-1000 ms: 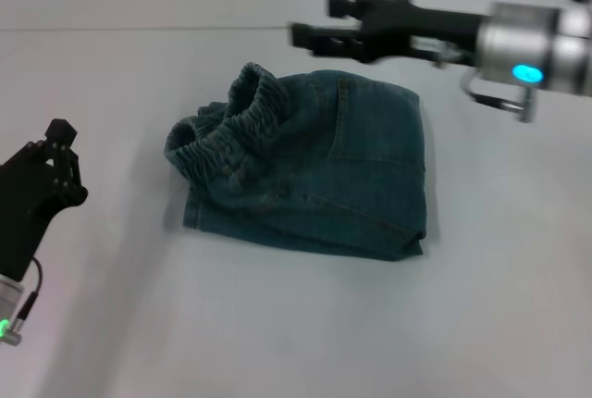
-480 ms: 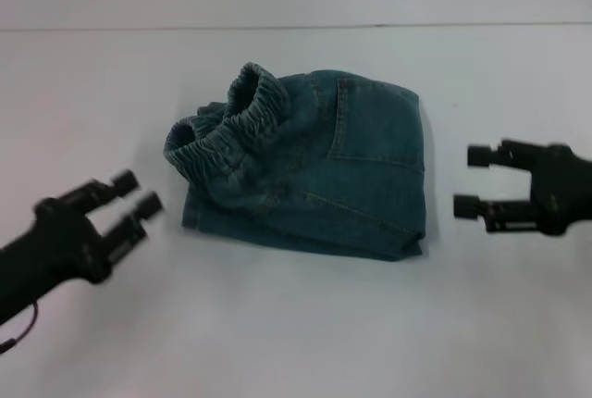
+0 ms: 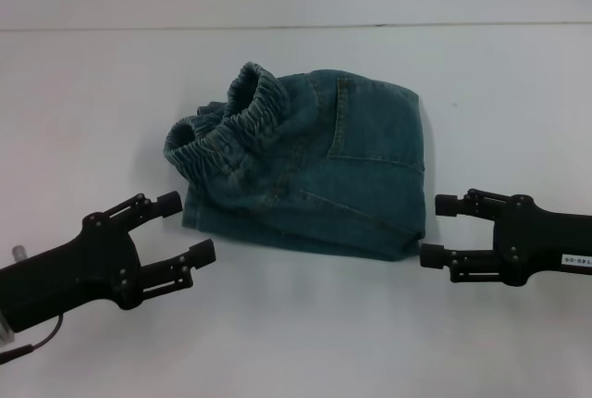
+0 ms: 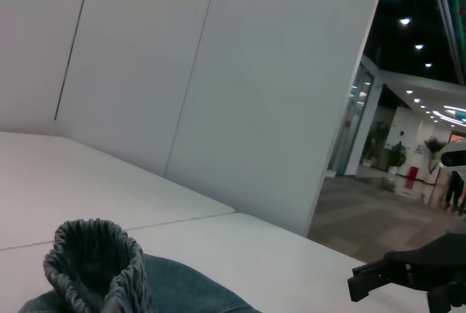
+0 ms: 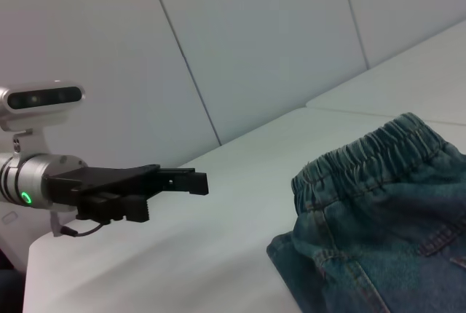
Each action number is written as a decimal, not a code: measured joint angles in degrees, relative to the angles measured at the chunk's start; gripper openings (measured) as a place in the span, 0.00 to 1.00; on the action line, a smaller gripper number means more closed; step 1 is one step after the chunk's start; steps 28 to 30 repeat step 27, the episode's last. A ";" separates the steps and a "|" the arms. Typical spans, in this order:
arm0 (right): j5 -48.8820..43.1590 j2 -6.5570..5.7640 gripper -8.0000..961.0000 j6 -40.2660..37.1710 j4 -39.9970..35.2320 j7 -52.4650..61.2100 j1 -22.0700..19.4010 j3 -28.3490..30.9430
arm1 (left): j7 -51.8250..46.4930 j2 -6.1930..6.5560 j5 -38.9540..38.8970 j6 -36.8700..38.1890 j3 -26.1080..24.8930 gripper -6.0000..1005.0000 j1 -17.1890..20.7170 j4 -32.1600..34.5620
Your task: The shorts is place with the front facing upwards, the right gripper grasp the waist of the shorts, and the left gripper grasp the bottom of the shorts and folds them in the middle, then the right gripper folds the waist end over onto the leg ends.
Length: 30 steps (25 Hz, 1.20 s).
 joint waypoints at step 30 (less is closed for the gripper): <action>0.36 2.24 0.98 2.30 1.53 -2.33 0.48 2.88 | 0.06 -0.26 0.06 -1.27 0.81 0.94 0.16 -0.22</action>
